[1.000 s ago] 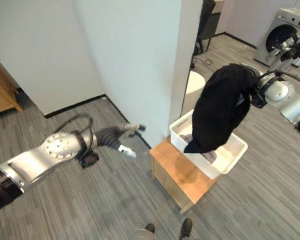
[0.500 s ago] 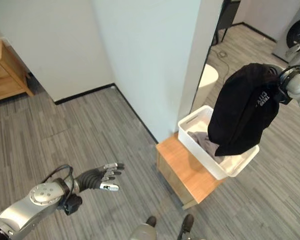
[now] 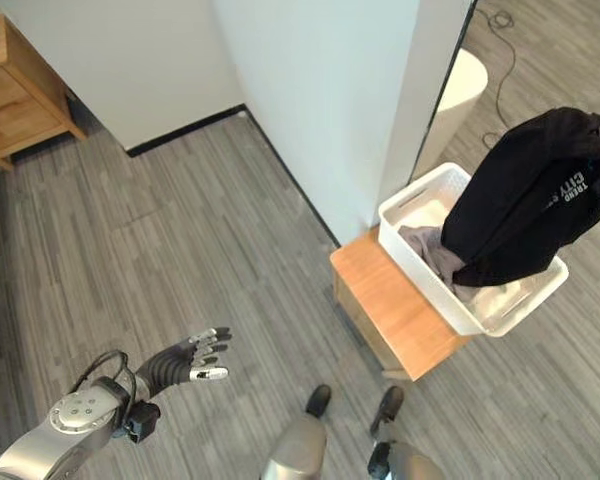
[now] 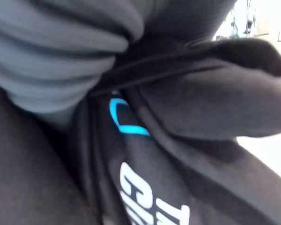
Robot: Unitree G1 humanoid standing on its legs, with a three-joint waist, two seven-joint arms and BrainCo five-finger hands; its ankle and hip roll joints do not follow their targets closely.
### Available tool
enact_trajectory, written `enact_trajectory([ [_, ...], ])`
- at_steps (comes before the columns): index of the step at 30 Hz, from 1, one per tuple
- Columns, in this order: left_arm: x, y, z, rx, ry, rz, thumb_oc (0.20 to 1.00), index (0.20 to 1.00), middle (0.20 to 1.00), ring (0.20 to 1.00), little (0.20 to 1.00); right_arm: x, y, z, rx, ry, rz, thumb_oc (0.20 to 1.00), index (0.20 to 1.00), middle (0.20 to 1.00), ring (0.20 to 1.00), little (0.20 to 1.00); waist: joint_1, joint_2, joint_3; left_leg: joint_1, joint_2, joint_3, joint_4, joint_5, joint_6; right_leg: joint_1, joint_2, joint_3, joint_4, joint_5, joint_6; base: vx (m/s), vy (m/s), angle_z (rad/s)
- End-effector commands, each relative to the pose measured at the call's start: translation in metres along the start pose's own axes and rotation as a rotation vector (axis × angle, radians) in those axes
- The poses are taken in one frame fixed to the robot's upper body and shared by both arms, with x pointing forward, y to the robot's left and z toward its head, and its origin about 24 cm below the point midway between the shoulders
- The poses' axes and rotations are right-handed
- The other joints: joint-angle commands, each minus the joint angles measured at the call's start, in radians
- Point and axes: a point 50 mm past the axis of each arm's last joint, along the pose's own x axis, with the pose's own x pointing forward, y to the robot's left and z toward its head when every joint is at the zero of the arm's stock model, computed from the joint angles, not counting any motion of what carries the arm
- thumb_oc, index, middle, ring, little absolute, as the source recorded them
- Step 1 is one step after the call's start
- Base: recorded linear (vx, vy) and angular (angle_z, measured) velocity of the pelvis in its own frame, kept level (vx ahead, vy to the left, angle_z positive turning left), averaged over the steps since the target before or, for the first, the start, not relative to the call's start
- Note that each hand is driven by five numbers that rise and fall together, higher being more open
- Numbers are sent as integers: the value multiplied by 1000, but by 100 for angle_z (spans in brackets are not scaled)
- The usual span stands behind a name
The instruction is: Pick up bed clothes into laundry basket.
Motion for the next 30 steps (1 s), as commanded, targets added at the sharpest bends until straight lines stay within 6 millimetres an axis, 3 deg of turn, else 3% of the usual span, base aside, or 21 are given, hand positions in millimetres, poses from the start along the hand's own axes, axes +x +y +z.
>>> enact_trajectory([
  [1, -1, -1, 27, 19, -140, 9, 1000, 1000, 1000, 1000, 1000, -12, -65, 8, 7, -11, -202, 200, 200, 200, 200, 200, 7, 4, 52, -42, 14, 49, -142, 142, 17, 62, -28, -60, 14, -99, 93, -36, -6, 1],
  [6, 1, -2, 27, 14, -150, 13, 1000, 1000, 1000, 1000, 1000, -11, -61, 8, 23, -10, -191, 200, 200, 200, 200, 200, 8, 4, 66, -54, 16, 49, -141, 145, 16, 51, -28, -60, 14, -97, 92, -7, 1, 0],
  [7, 4, -3, 29, 21, -160, 14, 1000, 1000, 1000, 1000, 1000, -9, -53, 11, 33, -24, -161, 1000, 1000, 1000, 1000, 1000, 2, 5, 79, -67, 16, 50, -141, 153, 15, 39, -31, -60, 14, -93, 92, 0, 0, 0],
  [8, 7, -3, 33, 49, -171, 6, 1000, 1000, 1000, 1000, 1000, -5, -38, 10, 51, -12, -62, 1000, 1000, 1000, 1000, 1000, -4, 7, 88, -69, 17, 46, -141, 149, 13, 38, -28, -61, 14, -98, 89, -30, -20, -1],
  [11, 7, -4, 32, 39, -158, -19, 1000, 1000, 1000, 1000, 1000, -6, -30, 0, -11, 67, 71, 1000, 1000, 1000, 1000, 1000, -9, 10, 91, -64, 16, 47, -142, 146, 11, 43, -27, -61, 14, -103, 88, -1, -12, 6],
  [17, 12, -9, 34, 45, -151, -68, 1000, 1000, 1000, 1000, 1000, -8, -38, 3, -47, 79, 115, 1000, 1000, 1000, 1000, 1000, -17, 9, 82, -49, 13, 46, -144, 141, 9, 55, -26, -59, 14, -109, 86, -3, -2, 5],
  [26, 22, -17, 49, 71, -196, -157, 1000, 1000, 1000, 1000, 1000, -12, -41, 8, -80, 58, 193, 1000, 1000, 1000, 1000, 1000, -35, -21, 45, -21, 8, 46, -145, 129, 7, 82, -28, -68, 14, -115, 88, -7, -7, 5],
  [30, 21, -15, 49, 44, -219, -140, 1000, 1000, 1000, 1000, 1000, -15, -41, 50, -166, -113, 211, 1000, 1000, 1000, 1000, 1000, -42, -35, 18, 9, 7, 56, -145, 116, 7, 108, -31, -71, 14, -117, 95, 0, 0, 0],
])
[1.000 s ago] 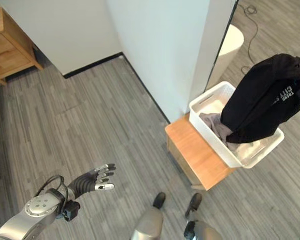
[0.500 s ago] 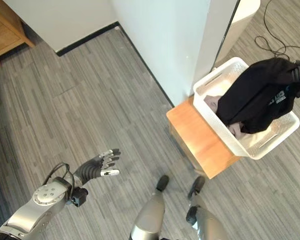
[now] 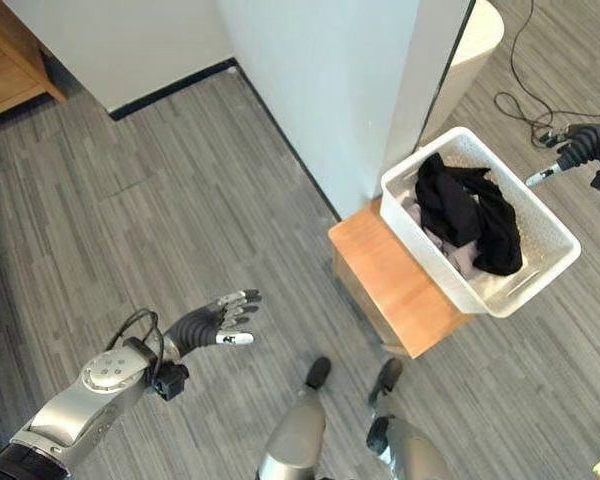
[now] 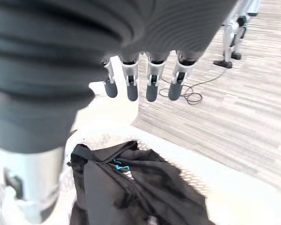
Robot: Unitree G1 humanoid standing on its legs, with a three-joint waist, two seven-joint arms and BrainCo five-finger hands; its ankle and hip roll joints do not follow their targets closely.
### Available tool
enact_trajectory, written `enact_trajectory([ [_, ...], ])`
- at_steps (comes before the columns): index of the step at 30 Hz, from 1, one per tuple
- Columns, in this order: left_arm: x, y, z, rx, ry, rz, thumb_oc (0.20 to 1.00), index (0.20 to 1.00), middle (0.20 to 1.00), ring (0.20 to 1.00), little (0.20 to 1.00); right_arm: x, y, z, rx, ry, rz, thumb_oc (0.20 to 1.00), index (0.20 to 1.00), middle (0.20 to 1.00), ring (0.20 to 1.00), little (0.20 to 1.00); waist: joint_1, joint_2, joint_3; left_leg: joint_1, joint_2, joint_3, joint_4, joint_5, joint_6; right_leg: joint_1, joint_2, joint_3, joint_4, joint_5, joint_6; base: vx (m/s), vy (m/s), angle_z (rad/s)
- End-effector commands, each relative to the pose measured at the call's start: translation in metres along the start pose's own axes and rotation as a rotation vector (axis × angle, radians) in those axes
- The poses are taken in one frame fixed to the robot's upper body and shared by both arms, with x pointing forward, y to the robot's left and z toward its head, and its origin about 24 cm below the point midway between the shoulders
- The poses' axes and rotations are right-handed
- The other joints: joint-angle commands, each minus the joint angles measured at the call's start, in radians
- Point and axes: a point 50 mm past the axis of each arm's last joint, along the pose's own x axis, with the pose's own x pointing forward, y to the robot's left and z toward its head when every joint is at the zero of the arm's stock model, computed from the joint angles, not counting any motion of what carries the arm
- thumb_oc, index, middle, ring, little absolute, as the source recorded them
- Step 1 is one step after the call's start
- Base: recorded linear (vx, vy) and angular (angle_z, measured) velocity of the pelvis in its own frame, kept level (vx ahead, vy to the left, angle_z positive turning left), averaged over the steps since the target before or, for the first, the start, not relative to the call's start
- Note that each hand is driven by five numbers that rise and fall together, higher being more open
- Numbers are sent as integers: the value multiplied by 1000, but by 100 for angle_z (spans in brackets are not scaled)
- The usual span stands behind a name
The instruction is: Pick up bed clothes into laundry basket.
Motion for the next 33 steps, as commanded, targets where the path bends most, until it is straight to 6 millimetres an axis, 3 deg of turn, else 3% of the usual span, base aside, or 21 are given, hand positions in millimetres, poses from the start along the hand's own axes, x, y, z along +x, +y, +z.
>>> enact_trajectory([
  [1, -7, -9, 4, -16, -42, -32, 1000, 1000, 1000, 1000, 1000, -25, -39, 25, -54, -120, -108, 1000, 1000, 1000, 1000, 1000, -6, -33, -55, 17, 6, 85, -158, 108, 20, 97, -33, -39, 13, -124, 98, 57, 7, -2],
  [3, -11, -7, 1, -39, -58, 10, 1000, 1000, 1000, 1000, 1000, -37, -39, 53, -57, -301, -118, 1000, 1000, 1000, 1000, 1000, -17, -45, -76, 40, 4, 87, -158, 99, 22, 123, -40, -41, 13, -126, 102, 70, 21, -9],
  [7, -13, -7, -4, -72, -88, 71, 1000, 1000, 1000, 1000, 1000, -53, -35, 51, 91, -480, -184, 1000, 1000, 1000, 1000, 1000, -33, -51, -109, 76, -3, 78, -158, 83, 30, 168, -53, -55, 13, -131, 108, 86, 52, 5],
  [8, -18, -6, -12, -138, -134, 179, 1000, 1000, 1000, 1000, 1000, -65, -16, 29, 358, -641, -278, 1000, 1000, 1000, 1000, 1000, -58, -32, -137, 102, -7, 70, -158, 67, 40, 203, -64, -65, 13, -137, 111, 125, 76, 16],
  [10, -25, -2, -17, -164, -159, 276, 1000, 1000, 1000, 1000, 1000, -63, 17, 5, 566, -678, -339, 1000, 1000, 1000, 1000, 1000, -66, -19, -163, 124, -9, 67, -158, 50, 48, 227, -67, -72, 13, -151, 110, 135, 79, 25],
  [11, -30, 1, -19, -176, -182, 355, 1000, 1000, 1000, 1000, 1000, -66, 43, -8, 728, -701, -386, 1000, 1000, 1000, 1000, 1000, -74, -14, -174, 130, -9, 66, -158, 43, 53, 233, -69, -75, 13, -156, 110, 115, 80, 22],
  [12, -41, 7, -19, -155, -198, 453, 1000, 1000, 1000, 1000, 1000, -75, 93, -34, 842, -633, -371, 1000, 1000, 1000, 1000, 1000, -72, -16, -200, 143, -9, 67, -158, 32, 59, 243, -72, -71, 13, -168, 108, 60, 67, 12],
  [13, -41, 7, -18, -150, -195, 448, 1000, 1000, 1000, 1000, 1000, -77, 95, -36, 846, -627, -373, 1000, 1000, 1000, 1000, 1000, -68, -20, -202, 140, -11, 66, -158, 37, 60, 240, -74, -72, 13, -164, 109, 64, 60, 4],
  [14, -48, 11, -18, -139, -205, 504, 1000, 1000, 1000, 1000, 1000, -85, 115, -44, 893, -608, -364, 1000, 1000, 1000, 1000, 1000, -73, -18, -215, 145, -11, 67, -158, 34, 63, 242, -75, -69, 13, -168, 108, 32, 36, -7],
  [16, -53, 15, -18, -162, -264, 630, 1000, 1000, 1000, 1000, 1000, -92, 173, -60, 1038, -475, -318, 1000, 1000, 1000, 1000, 1000, -94, -15, -249, 160, -10, 79, -158, 21, 67, 250, -74, -52, 13, -178, 104, 72, 50, -22],
  [18, -53, 14, -18, -160, -262, 628, 1000, 1000, 1000, 1000, 1000, -93, 175, -60, 1038, -471, -317, 1000, 1000, 1000, 1000, 1000, -91, -16, -251, 161, -10, 81, -158, 20, 67, 251, -74, -51, 13, -178, 104, 30, 23, -22],
  [20, -45, 9, -27, -270, -322, 743, 1000, 1000, 1000, 1000, 1000, -93, 236, -56, 1345, -377, -229, 1000, 1000, 1000, 1000, 1000, -115, -13, -271, 181, -5, 100, -158, 9, 70, 256, -70, -25, 13, -185, 97, 28, 31, -37],
  [21, -46, 9, -27, -269, -321, 743, 1000, 1000, 1000, 1000, 1000, -93, 237, -56, 1345, -376, -228, 1000, 1000, 1000, 1000, 1000, -115, -14, -273, 180, -5, 100, -158, 9, 70, 255, -70, -25, 13, -185, 97, 17, 15, -17],
  [24, -31, 1, -37, -414, -359, 802, 1000, 1000, 1000, 1000, 1000, -93, 262, -41, 1446, -354, -158, 1000, 1000, 1000, 1000, 1000, -121, -5, -282, 201, -8, 97, -158, 2, 79, 266, -76, -4, 58, -200, 92, 10, 18, -20],
  [27, -28, 0, -40, -420, -351, 819, 1000, 1000, 1000, 1000, 1000, -90, 260, -37, 1441, -367, -145, 1000, 1000, 1000, 1000, 1000, -122, 8, -267, 213, -8, 88, -158, 5, 87, 237, -88, 17, 140, -221, 90, -8, 0, 2],
  [28, -22, -1, -38, -429, -357, 802, 1000, 1000, 1000, 1000, 1000, -91, 259, -38, 1445, -366, -159, 1000, 1000, 1000, 1000, 1000, -126, 16, -253, 215, -6, 57, -158, 14, 90, 223, -73, 74, 193, -251, 86, -10, -17, 5],
  [30, -13, -7, -39, -431, -342, 743, 1000, 1000, 1000, 1000, 1000, -94, 261, -50, 1455, -318, -208, 1000, 1000, 1000, 1000, 1000, -189, 16, -252, 201, -15, -28, -158, 43, 99, 194, 61, 349, 232, -327, 58, 29, -27, 55],
  [31, -11, -10, -43, -434, -322, 733, 1000, 1000, 1000, 1000, 1000, -99, 263, -60, 1473, -287, -249, 1000, 1000, 1000, 1000, 1000, -204, 16, -256, 185, -26, -89, -153, 69, 89, 188, 117, 492, 252, -338, 46, -9, -106, 169],
  [32, -12, -13, -48, -436, -304, 729, 1000, 1000, 1000, 1000, 1000, -103, 263, -71, 1508, -267, -280, 1000, 1000, 1000, 1000, 1000, -185, 13, -244, 162, -49, -153, -147, 90, 67, 209, 118, 527, 227, -328, 28, -22, -106, 234],
  [33, -12, -13, -48, -436, -304, 728, 1000, 1000, 1000, 1000, 1000, -103, 263, -71, 1508, -267, -281, 1000, 1000, 1000, 1000, 1000, -196, 13, -242, 163, -52, -165, -147, 93, 66, 217, 114, 516, 218, -325, 28, -99, -176, 246],
])
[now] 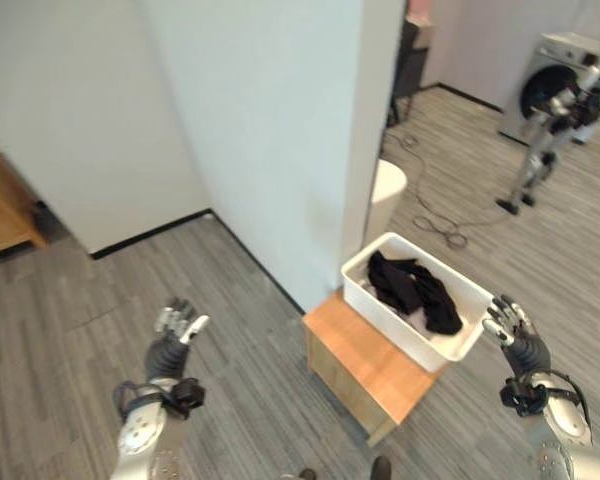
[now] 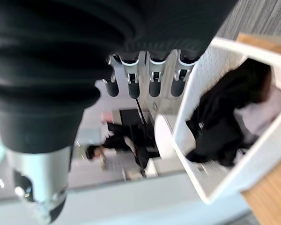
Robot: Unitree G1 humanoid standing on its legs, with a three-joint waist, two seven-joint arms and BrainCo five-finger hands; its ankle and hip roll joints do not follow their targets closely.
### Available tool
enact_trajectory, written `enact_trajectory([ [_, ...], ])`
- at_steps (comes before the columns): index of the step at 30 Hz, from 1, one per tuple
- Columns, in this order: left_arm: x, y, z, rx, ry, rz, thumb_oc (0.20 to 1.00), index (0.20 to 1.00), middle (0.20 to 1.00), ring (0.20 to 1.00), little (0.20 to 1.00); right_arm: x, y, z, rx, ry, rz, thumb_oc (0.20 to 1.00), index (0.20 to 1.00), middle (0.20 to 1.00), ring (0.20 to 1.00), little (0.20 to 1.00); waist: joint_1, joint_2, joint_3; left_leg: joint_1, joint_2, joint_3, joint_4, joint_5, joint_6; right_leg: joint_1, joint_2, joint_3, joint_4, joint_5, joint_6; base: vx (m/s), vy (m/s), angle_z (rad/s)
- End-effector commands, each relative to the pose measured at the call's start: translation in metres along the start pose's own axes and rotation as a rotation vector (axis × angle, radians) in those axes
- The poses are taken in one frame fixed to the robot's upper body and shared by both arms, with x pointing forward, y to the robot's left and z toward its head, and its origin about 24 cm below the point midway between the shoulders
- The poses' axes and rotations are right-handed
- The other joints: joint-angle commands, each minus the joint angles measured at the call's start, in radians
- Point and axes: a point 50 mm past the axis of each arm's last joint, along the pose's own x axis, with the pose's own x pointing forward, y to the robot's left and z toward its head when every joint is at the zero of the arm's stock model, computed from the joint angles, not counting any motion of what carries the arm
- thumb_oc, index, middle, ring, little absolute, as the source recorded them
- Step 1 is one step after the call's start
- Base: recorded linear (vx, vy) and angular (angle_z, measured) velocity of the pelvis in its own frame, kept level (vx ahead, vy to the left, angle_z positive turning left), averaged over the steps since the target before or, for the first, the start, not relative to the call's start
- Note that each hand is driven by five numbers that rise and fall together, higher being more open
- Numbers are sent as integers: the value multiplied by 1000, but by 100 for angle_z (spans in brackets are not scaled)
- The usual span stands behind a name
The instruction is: Pick up bed clothes into laundry basket.
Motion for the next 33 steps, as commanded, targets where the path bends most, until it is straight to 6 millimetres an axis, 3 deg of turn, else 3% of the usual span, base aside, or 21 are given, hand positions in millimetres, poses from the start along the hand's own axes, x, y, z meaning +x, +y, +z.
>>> enact_trajectory([
  [1, -10, 16, 26, 97, -119, 12, 1000, 1000, 1000, 1000, 1000, 19, -8, 45, 35, -214, -5, 1000, 1000, 1000, 1000, 1000, 45, -9, 45, -4, -16, 41, -123, 87, 4, 42, 21, -39, -6, -56, -44, -114, -175, 202],
  [3, -18, 24, 20, 43, -109, 80, 1000, 1000, 1000, 1000, 1000, 18, -20, 42, 38, -197, -59, 1000, 1000, 1000, 1000, 1000, 88, -8, 73, -58, -11, 17, -117, 128, -31, 59, 10, -130, -42, -46, -57, -220, -250, 126],
  [4, -20, 21, 15, 10, -93, 78, 1000, 1000, 1000, 1000, 1000, 19, -21, 45, 35, -207, -60, 1000, 1000, 1000, 1000, 1000, 84, -5, 85, -87, -11, 27, -109, 139, -35, 57, 0, -174, -56, -35, -52, -451, -134, 153],
  [5, -17, 20, 11, -7, -69, 71, 1000, 1000, 1000, 1000, 1000, 23, -21, 58, 16, -247, -56, 1000, 1000, 1000, 1000, 1000, 68, -16, 119, -142, 21, 283, 18, 76, 2, 40, -52, -291, -55, -17, -32, -447, -45, 238],
  [8, -19, 22, 4, 11, -37, 75, 1000, 1000, 1000, 1000, 1000, 26, -12, 57, 72, -263, -31, 1000, 1000, 1000, 1000, 1000, 56, -31, 114, -108, 87, 494, 146, -42, 14, 18, -115, -466, -59, 4, -29, -297, -9, 218],
  [9, -19, 23, 4, 11, -38, 76, 1000, 1000, 1000, 1000, 1000, 27, -12, 57, 72, -264, -30, 1000, 1000, 1000, 1000, 1000, 53, -32, 113, -112, 87, 492, 149, -40, 15, 16, -115, -468, -60, 7, -29, -132, 7, 127],
  [10, -21, 22, 0, -5, -19, 68, 1000, 1000, 1000, 1000, 1000, 25, -10, 52, 96, -256, -34, 1000, 1000, 1000, 1000, 1000, 43, -29, 104, -74, 119, 563, 149, -69, 12, 24, -130, -533, -60, 0, -29, -89, 33, 151],
  [11, -19, 21, 0, -1, -14, 54, 1000, 1000, 1000, 1000, 1000, 20, -15, 50, 110, -265, -60, 1000, 1000, 1000, 1000, 1000, 13, -20, 75, -3, 197, 755, 105, -95, -9, 40, -153, -650, -66, -12, -13, -118, 64, 197],
  [14, -12, 9, -6, -23, 10, 14, 1000, 1000, 1000, 1000, 1000, 14, -19, 42, 126, -255, -109, 1000, 1000, 1000, 1000, 1000, -22, 2, 52, 45, 256, 940, 63, -70, -36, 63, -196, -822, -46, -3, -16, -152, 73, 270],
  [16, -9, 3, -7, -42, 9, 0, 1000, 1000, 1000, 1000, 1000, 14, -19, 39, 141, -249, -123, 1000, 1000, 1000, 1000, 1000, -32, 13, 45, 45, 255, 960, 50, -63, -38, 73, -208, -879, -40, -1, -18, -41, 107, 213],
  [17, -9, -1, -8, -50, 10, -9, 1000, 1000, 1000, 1000, 1000, 13, -19, 34, 159, -235, -130, 1000, 1000, 1000, 1000, 1000, -27, 29, 40, 41, 234, 935, 19, -53, -36, 84, -217, -910, -36, 4, -16, 18, 203, 206],
  [19, -14, 2, -10, -47, 16, 12, 1000, 1000, 1000, 1000, 1000, 14, -11, 29, 161, -207, -87, 1000, 1000, 1000, 1000, 1000, -25, 49, 37, 52, 195, 872, -39, -52, -17, 84, -236, -920, -1, 14, -2, 79, 310, 148],
  [20, -15, 4, -9, -36, 14, 30, 1000, 1000, 1000, 1000, 1000, 16, -3, 27, 164, -192, -48, 1000, 1000, 1000, 1000, 1000, -19, 53, 43, 59, 169, 838, -41, -67, 5, 72, -276, -908, 64, 35, 15, 168, 411, 105],
  [21, -14, 6, -9, -22, 17, 48, 1000, 1000, 1000, 1000, 1000, 15, 7, 21, 204, -169, -11, 1000, 1000, 1000, 1000, 1000, -26, 58, 60, 79, 141, 792, -45, -93, 41, 46, -329, -835, 188, 102, 40, 140, 315, 77],
  [22, -14, 6, -8, -21, 16, 50, 1000, 1000, 1000, 1000, 1000, 15, 8, 21, 206, -169, -10, 1000, 1000, 1000, 1000, 1000, -29, 54, 62, 80, 132, 792, -45, -95, 48, 42, -341, -832, 201, 102, 47, 87, 256, 77],
  [23, -13, 8, -5, -3, 6, 59, 1000, 1000, 1000, 1000, 1000, 16, 16, 15, 237, -154, 13, 1000, 1000, 1000, 1000, 1000, -41, 57, 78, 91, 118, 759, -55, -100, 67, 6, -371, -756, 286, 134, 63, -18, 188, 87],
  [24, -10, 10, -1, 26, -7, 56, 1000, 1000, 1000, 1000, 1000, 16, 23, 12, 241, -143, 43, 1000, 1000, 1000, 1000, 1000, -58, 62, 90, 97, 107, 716, -70, -98, 77, -47, -354, -622, 352, 136, 69, 10, 194, 94],
  [25, -9, 10, 0, 46, -9, 52, 1000, 1000, 1000, 1000, 1000, 15, 26, 10, 233, -131, 60, 1000, 1000, 1000, 1000, 1000, -65, 66, 91, 109, 104, 694, -89, -95, 76, -77, -320, -547, 356, 107, 62, 55, 77, 114],
  [26, -9, 13, 6, 92, -40, 73, 1000, 1000, 1000, 1000, 1000, 15, 29, 5, 216, -101, 72, 1000, 1000, 1000, 1000, 1000, -77, 72, 88, 120, 107, 658, -107, -66, 60, -113, -235, -456, 208, 67, 32, 124, -32, 94],
  [29, -9, 17, 10, 96, -66, 106, 1000, 1000, 1000, 1000, 1000, 14, 35, 0, 262, -88, 86, 1000, 1000, 1000, 1000, 1000, -70, 48, 96, 116, 95, 607, -84, -67, 50, -76, -226, -428, 49, 109, 54, 77, -90, 46],
  [33, -16, 18, 3, 51, -60, 137, 1000, 1000, 1000, 1000, 1000, 16, 41, 2, 245, -78, 133, 1000, 1000, 1000, 1000, 1000, -39, 24, 78, 118, 100, 618, -84, -69, 46, -37, -224, -469, 10, 106, 55, 39, -81, 46],
])
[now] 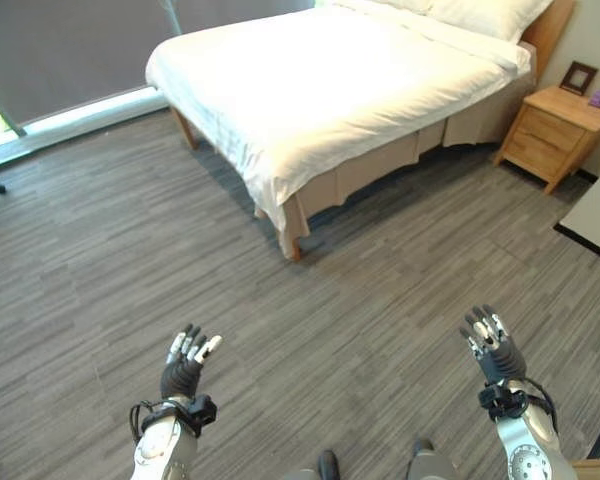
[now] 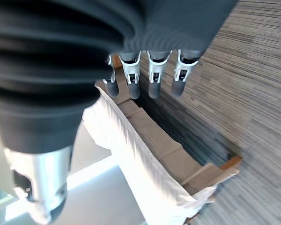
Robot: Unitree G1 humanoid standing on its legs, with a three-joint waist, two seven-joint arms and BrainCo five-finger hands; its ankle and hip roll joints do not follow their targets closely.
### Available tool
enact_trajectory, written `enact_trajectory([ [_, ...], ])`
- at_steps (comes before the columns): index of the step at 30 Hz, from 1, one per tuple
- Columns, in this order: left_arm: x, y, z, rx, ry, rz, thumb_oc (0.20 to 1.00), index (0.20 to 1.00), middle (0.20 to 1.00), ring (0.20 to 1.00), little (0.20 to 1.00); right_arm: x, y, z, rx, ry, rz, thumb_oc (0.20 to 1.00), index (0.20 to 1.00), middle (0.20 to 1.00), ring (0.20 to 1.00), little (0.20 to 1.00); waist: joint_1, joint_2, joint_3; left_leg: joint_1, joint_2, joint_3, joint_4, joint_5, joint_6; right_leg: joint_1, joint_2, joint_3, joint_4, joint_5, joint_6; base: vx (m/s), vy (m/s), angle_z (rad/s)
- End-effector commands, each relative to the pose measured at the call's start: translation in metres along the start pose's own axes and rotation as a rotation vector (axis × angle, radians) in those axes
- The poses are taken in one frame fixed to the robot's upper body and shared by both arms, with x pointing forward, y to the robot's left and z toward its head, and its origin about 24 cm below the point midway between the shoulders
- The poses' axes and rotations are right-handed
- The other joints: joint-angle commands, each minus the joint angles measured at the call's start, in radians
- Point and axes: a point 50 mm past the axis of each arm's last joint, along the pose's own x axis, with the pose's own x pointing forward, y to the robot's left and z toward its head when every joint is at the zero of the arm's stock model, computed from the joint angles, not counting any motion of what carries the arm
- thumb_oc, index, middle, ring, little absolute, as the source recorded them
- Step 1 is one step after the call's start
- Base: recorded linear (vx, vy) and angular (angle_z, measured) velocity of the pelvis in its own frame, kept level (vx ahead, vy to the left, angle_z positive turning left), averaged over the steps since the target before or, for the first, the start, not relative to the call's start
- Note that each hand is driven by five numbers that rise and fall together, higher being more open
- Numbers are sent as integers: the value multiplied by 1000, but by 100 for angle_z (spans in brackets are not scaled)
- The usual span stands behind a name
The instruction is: Pick up bed clothes into laundry basket.
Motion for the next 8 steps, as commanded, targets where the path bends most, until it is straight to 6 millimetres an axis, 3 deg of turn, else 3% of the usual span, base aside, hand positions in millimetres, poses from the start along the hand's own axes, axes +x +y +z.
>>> enact_trajectory([
  [1, -4, -2, 22, -25, -132, 2, 1000, 1000, 1000, 1000, 1000, 11, 8, 31, 0, -137, 69, 1000, 1000, 1000, 1000, 1000, 29, -2, -7, 30, 105, 16, -18, -73, -66, 90, 50, -40, -87, 57, -21, 61, -104, -13],
  [3, -10, -3, 7, -74, -77, 10, 1000, 1000, 1000, 1000, 1000, 8, 5, 32, -3, -132, 73, 1000, 1000, 1000, 1000, 1000, 44, -12, -30, 23, 114, 14, -25, -62, -76, 124, 69, -54, -138, 48, -29, 84, -128, -14],
  [8, -11, -5, 6, -71, -73, -7, 1000, 1000, 1000, 1000, 1000, 7, 2, 30, -17, -118, 60, 1000, 1000, 1000, 1000, 1000, 48, -14, -38, 34, 130, 8, -46, -44, -91, 150, 88, -68, -162, 38, -39, 26, -59, -2],
])
